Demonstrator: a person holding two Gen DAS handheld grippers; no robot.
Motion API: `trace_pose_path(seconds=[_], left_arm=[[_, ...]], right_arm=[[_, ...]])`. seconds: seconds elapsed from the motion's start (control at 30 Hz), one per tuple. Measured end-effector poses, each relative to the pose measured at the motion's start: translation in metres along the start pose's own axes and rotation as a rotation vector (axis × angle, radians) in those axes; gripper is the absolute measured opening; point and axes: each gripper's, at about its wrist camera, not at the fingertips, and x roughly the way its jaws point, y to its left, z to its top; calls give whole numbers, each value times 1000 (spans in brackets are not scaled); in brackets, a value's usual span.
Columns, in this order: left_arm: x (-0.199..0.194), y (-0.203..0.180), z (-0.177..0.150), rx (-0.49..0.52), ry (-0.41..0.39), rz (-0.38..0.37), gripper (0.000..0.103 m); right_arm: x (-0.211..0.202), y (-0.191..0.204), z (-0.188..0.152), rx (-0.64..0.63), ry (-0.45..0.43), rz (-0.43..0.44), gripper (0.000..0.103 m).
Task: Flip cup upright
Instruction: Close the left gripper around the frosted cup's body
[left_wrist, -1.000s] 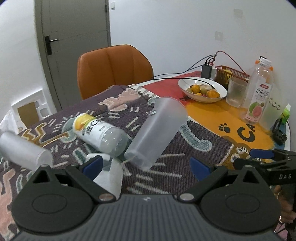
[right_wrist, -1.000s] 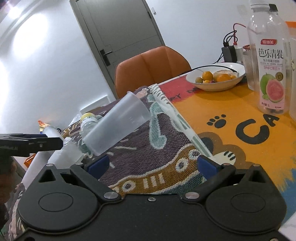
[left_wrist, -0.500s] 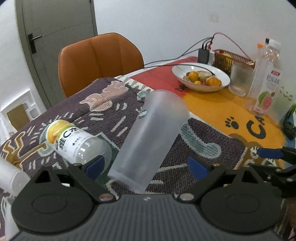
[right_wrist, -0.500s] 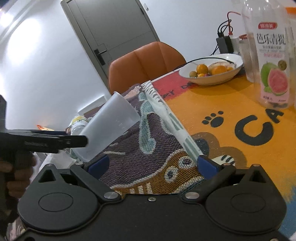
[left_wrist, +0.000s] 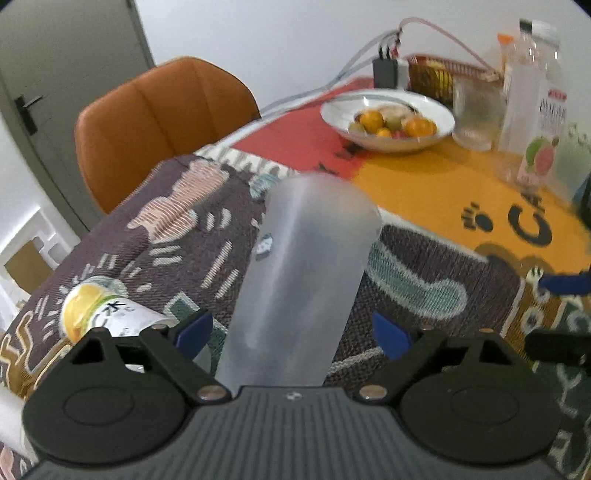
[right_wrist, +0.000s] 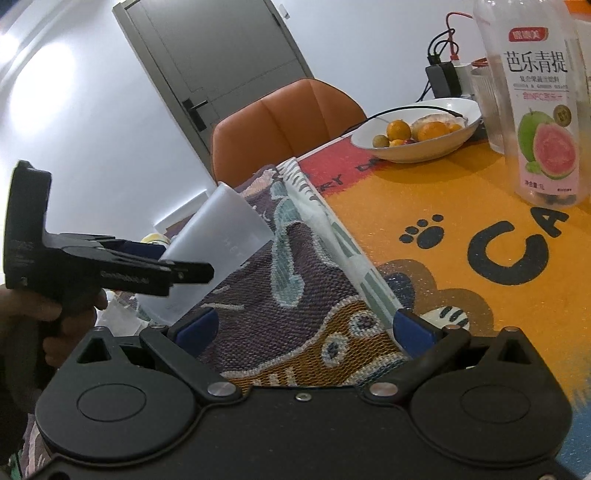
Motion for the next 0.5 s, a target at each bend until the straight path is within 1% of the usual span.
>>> trace_pose_path(seconds=[0.03,0.07,0.13,0.23,0.5], left_arm=[[6,0,0,14,22,-4,83],[10,0,1,26,45,-9,73],[15,-1,0,39,70,-15,66],[10,0,-1,31,59,-26,64],[-28,-7,-10,30,5,-41,63]], right_arm=[[0,-1,0,1,-1,-2,103],[0,-1,0,0,-3,-8,103],[-1,-2,0,0,-5,-18,103],[-4,-2,-1,5,-9,-19,103],[-18,4,-5,7,-27,-13,103]])
